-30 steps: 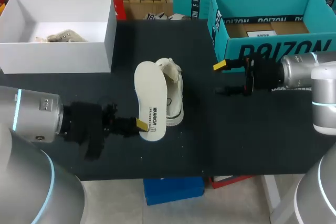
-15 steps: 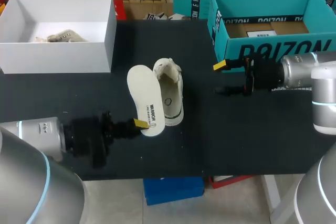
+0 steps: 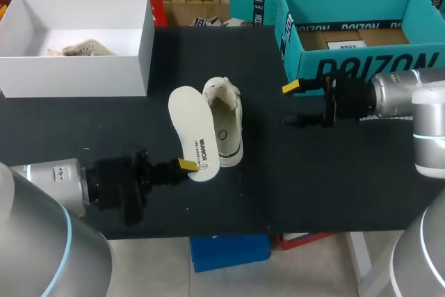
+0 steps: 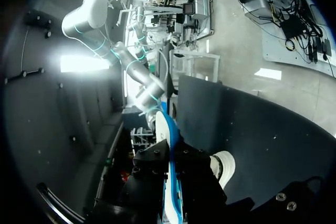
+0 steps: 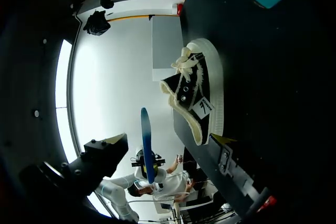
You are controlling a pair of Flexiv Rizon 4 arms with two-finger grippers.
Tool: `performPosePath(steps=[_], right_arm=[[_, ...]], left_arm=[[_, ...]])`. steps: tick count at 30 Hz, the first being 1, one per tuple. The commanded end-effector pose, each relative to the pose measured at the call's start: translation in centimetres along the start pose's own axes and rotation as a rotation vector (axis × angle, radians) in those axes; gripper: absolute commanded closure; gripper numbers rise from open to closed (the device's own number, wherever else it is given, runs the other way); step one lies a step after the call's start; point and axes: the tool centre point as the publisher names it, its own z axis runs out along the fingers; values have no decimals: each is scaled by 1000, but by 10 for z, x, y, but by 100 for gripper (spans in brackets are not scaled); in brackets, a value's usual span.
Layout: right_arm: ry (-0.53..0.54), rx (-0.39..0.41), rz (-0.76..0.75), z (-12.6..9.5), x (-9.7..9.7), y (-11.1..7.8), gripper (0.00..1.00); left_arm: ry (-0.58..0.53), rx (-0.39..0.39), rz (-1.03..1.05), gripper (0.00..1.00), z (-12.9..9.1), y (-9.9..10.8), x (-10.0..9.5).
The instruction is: Take the shoe out of the shoebox, open the shoe tongue, remove and reinsert the insole, then place the shoe into the shoebox
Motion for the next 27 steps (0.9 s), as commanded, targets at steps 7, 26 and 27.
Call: performPosePath(steps=[7,26,27], right_arm=[[-2,-2,0,1,0,0,0],[-2,-2,0,1,0,0,0],[-2,-2,0,1,0,0,0]], left_arm=[[4,34,40,100,28,-14,1],[-73,24,196,100,48,13,64],[-73,30,202,100,48,14,65]])
